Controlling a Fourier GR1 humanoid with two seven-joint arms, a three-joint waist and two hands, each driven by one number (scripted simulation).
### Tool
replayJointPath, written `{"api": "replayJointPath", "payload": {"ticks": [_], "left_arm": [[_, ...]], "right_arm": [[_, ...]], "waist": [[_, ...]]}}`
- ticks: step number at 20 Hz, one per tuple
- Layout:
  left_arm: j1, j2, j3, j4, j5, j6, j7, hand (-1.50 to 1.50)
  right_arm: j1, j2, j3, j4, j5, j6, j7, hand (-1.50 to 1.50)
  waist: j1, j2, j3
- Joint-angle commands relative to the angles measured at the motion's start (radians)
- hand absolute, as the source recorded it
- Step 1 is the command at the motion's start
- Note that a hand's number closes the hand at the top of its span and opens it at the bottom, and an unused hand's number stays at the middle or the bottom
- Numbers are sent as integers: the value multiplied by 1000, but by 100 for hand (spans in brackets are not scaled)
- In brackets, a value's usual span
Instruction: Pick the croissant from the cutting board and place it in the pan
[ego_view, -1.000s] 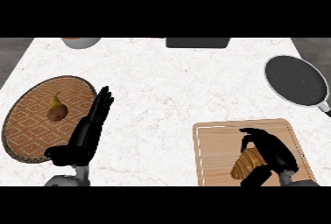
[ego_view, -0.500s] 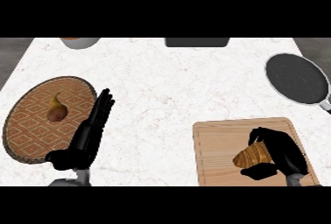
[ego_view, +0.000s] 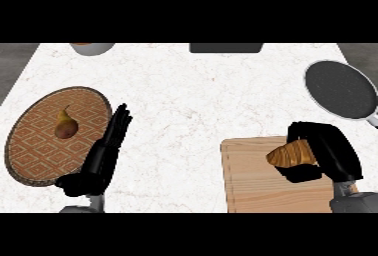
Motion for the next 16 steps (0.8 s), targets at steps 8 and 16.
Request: {"api": "replayJointPath", "payload": {"ticks": [8,16], "left_arm": [[-19,-15,7,-14,-5,4,40,0],[-32,-4,14,-11,4,-31,34,0]], "right_arm": [[-106,55,-212,-97,-188,17,83,150],[-246,31,-411,305,-298,-100,-91,150]], "waist": [[2,2,1],[12,6,2]]}}
